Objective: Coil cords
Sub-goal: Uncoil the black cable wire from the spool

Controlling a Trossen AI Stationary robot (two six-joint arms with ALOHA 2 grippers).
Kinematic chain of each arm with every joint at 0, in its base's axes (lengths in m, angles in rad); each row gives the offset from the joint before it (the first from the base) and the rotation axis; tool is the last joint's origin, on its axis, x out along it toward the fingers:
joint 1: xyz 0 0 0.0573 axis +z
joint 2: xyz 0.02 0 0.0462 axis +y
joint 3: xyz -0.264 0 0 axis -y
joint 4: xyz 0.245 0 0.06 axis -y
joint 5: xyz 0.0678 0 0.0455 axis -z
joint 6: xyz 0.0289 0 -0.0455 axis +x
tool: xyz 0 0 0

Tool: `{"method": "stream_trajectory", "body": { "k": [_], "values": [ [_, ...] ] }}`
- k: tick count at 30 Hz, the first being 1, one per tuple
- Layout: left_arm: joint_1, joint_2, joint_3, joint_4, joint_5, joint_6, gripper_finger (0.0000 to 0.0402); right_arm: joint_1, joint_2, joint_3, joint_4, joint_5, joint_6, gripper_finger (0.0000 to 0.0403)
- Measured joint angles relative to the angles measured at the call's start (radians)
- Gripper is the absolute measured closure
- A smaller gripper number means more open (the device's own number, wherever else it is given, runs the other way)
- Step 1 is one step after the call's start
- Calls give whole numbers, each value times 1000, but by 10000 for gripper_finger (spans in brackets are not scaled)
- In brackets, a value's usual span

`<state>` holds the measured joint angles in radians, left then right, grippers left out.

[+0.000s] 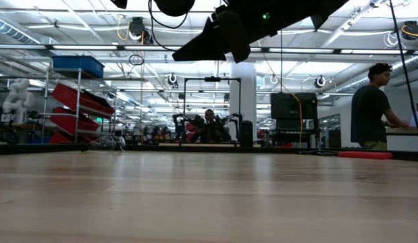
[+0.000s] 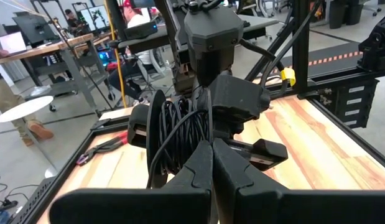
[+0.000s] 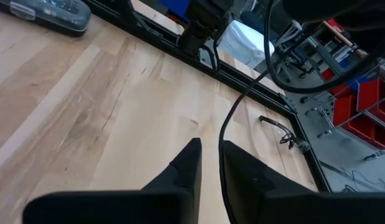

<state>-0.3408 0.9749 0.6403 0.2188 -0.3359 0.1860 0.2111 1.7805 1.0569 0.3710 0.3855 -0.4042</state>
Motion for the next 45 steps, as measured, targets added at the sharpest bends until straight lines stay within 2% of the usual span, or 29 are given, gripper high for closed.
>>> {"method": "stream_trajectory", "body": {
  "k": [8,23,37,40,45],
  "values": [
    [0,0,0,0,0,0,401,0,0,0,4,-21,10,377],
    [0,0,0,0,0,2,401,0,0,0,16,-28,30,354],
    [0,0,0,0,0,2,402,-1,0,0,27,-18,29,400],
    [0,0,0,0,26,3,401,-1,0,0,29,0,29,401],
    [0,0,0,0,129,3,401,-2,0,0,28,67,28,402]
  ]
}}
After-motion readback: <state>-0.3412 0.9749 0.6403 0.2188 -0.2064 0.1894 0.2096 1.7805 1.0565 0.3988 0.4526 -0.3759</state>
